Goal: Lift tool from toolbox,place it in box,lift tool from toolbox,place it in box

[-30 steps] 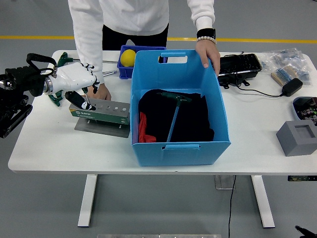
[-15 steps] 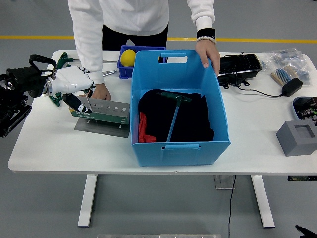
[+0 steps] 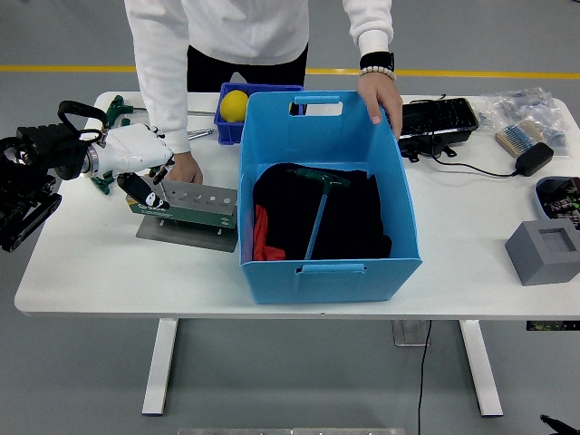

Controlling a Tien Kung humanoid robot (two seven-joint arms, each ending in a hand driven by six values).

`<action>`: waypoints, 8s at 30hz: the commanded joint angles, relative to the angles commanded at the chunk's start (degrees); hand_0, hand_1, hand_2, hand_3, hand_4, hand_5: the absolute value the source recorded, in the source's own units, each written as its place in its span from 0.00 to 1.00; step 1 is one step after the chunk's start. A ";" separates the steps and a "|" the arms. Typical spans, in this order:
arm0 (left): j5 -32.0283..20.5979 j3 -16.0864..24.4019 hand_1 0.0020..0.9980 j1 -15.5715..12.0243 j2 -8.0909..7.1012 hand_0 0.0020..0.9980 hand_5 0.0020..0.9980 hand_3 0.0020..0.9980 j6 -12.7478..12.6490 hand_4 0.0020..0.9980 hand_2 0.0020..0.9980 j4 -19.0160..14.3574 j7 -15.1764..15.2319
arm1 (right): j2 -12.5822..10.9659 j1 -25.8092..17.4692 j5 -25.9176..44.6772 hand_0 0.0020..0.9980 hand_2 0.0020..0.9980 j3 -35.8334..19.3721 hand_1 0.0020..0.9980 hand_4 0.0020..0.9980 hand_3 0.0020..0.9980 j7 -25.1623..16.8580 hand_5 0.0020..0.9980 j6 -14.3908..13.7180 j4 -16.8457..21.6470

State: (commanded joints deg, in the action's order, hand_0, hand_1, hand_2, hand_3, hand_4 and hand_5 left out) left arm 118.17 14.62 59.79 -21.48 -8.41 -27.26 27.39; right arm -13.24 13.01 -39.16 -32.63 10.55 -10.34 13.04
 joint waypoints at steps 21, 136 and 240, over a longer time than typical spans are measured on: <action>-1.61 0.03 0.24 -0.16 -0.02 0.82 0.71 0.15 -1.95 0.90 0.20 0.31 0.69 | 0.06 -0.05 1.06 0.62 0.67 0.51 0.60 0.77 0.54 -0.28 0.66 -0.12 -0.09; -69.02 -3.10 0.48 -3.34 21.48 0.44 0.61 0.57 5.23 0.93 0.58 -4.09 -6.30 | -0.23 1.93 -2.51 0.62 0.67 -0.77 0.60 0.77 0.54 0.31 0.66 0.40 0.19; -14.39 78.47 0.79 -44.62 20.10 0.79 0.69 0.68 10.04 0.89 0.82 -49.55 -23.89 | 0.64 -1.25 0.93 0.62 0.67 0.33 0.60 0.77 0.54 -1.08 0.66 -0.06 -0.59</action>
State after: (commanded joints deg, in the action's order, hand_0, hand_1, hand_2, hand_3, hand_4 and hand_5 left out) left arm 103.78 93.09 15.17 -1.38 1.63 -76.81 3.50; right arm -12.60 11.75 -38.23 -32.30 9.47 -10.40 12.45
